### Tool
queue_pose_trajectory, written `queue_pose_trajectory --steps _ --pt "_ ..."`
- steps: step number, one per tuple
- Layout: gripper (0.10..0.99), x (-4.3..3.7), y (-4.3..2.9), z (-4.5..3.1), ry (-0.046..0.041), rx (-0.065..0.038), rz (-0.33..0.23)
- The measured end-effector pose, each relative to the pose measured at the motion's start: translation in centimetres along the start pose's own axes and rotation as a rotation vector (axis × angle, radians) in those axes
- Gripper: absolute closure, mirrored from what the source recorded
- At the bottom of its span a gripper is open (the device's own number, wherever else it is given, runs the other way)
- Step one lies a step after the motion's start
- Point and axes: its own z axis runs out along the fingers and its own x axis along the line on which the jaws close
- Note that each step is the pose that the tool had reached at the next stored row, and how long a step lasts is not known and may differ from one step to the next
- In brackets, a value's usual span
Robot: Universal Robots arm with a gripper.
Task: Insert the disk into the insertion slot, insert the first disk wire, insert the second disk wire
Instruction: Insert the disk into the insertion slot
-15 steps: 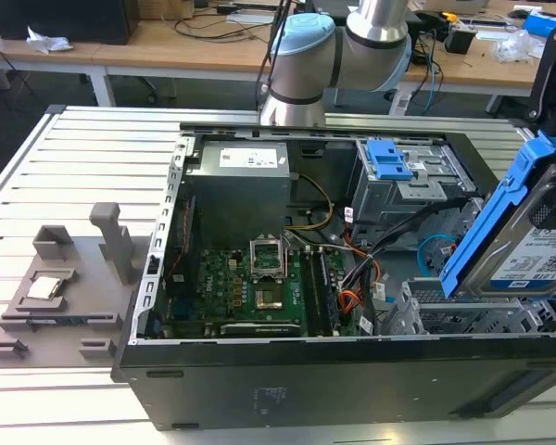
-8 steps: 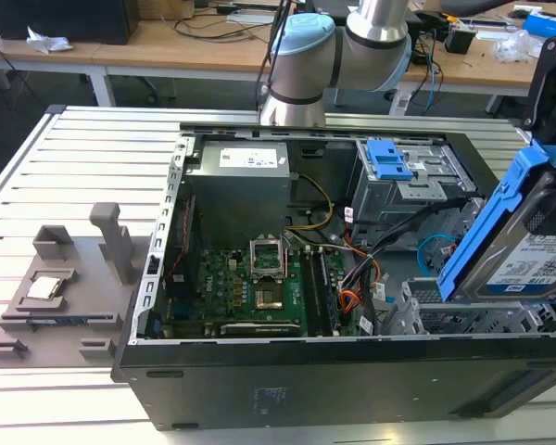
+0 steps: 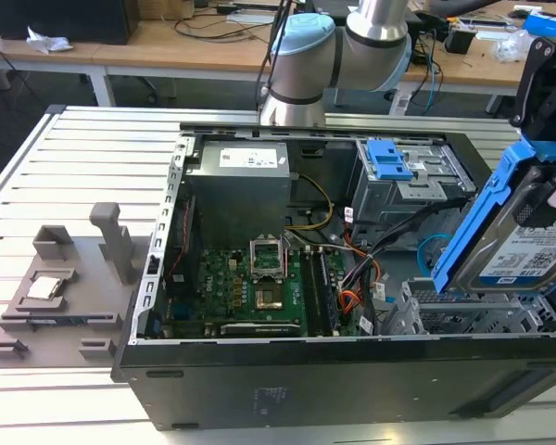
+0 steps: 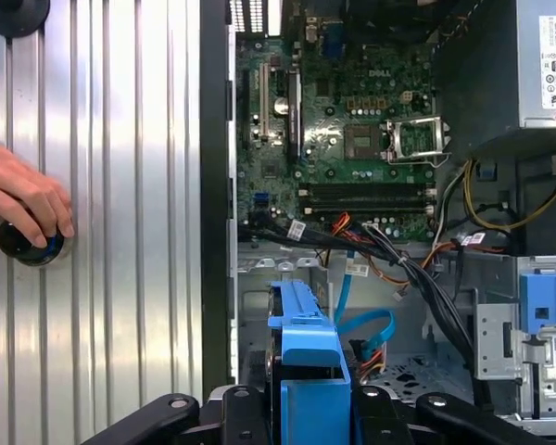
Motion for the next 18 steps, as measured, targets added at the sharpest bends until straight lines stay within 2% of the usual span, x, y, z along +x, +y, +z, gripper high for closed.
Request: queue_pose_trajectory --steps 4,8,14,18 --pt "0.722 -0.42 0.03 0.87 -0.0001 0.0 0.0" --pt "0.722 -0.69 0.07 2.24 0.0001 0.0 0.0" --pt "0.722 -1.21 0.21 2.92 -0.0001 0.0 -0.001" --pt "0.722 -1.41 0.19 3.72 0.0001 0.0 0.0"
